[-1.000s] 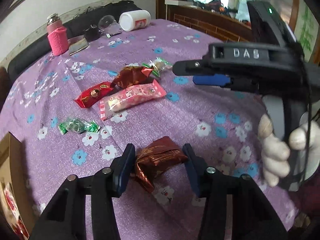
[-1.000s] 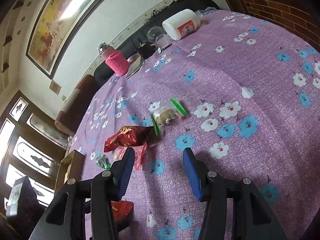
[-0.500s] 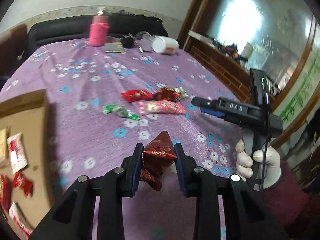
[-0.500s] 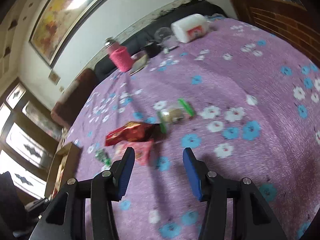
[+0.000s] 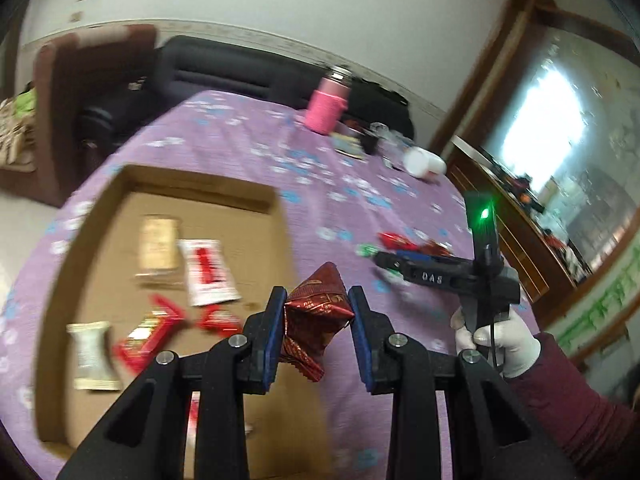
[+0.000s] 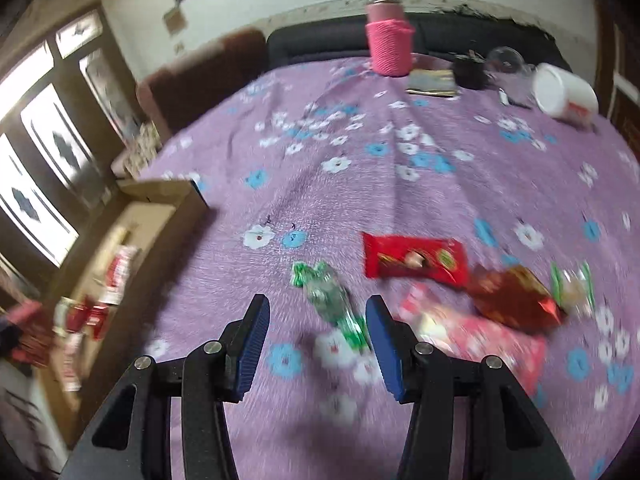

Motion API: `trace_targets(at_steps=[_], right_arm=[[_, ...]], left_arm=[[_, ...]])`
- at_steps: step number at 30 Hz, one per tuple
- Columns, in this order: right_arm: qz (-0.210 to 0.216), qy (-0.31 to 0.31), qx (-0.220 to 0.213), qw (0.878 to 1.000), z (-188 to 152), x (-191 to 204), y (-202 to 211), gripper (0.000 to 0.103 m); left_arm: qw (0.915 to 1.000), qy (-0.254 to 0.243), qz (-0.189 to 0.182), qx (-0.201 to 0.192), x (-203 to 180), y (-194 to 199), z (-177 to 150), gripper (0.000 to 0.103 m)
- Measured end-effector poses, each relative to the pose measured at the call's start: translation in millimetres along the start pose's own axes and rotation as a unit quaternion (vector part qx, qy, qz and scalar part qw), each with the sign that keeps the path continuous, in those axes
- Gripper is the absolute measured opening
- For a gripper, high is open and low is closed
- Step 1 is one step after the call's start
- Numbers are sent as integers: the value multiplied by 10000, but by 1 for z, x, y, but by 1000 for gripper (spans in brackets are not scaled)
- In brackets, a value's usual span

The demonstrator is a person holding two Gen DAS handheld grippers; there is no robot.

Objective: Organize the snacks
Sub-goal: 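Carry the red foil packet into the box with the left while the right grasps a green-wrapped candy, then open both grippers over the box and move back toward the remaining snacks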

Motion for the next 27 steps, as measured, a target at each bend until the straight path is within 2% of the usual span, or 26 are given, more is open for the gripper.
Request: trace_targets(at_steps=[1, 2, 3, 8, 11, 16, 20, 23, 25, 27], right_arm=[[-36, 58, 28, 10000, 0, 2, -5, 51], [-48, 77, 80, 9999, -2, 4, -9, 34], [-118, 69, 97, 9999, -3, 3, -12, 24], [-90, -219, 96, 9997, -3, -1, -3, 23], [154, -462, 3, 9988, 4, 5, 19, 23], [1165, -372, -115, 9924, 19, 71, 63, 24], [1702, -11, 65, 9854, 12, 138, 69, 24], [1792, 305, 215, 9831, -2, 178, 61, 25], [1768, 456, 306, 9827, -13, 196, 57, 25], [1719, 554, 411, 9827, -22, 210, 54, 25]], left_arm=[[9999, 70, 62, -53, 9, 6, 2, 30], [9998, 133, 97, -86, 17, 9, 3, 30], [9996, 218, 143, -125, 27, 13, 5, 30], [9981, 459, 389, -166, 63, 19, 15, 30], [9972, 519, 528, -94, 79, 14, 21, 30], [9929, 932, 738, -18, 115, 4, 27, 31], [9893, 1190, 842, -6, 138, -4, 34, 31], [9883, 1330, 744, -21, 141, -7, 38, 44], [9888, 1352, 628, -117, 135, -3, 41, 59], [9894, 1307, 567, -264, 127, 7, 45, 64]])
Point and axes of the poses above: each gripper's, at about its wrist camera, not at the fingertips, and y roughly against the way its jaws point, x to its left, z to its top, the point moved 9 cm from there along -y, roughly the way its jaws point, and after that the axes turned 9 degrees about -z, right-handed, at the moved point
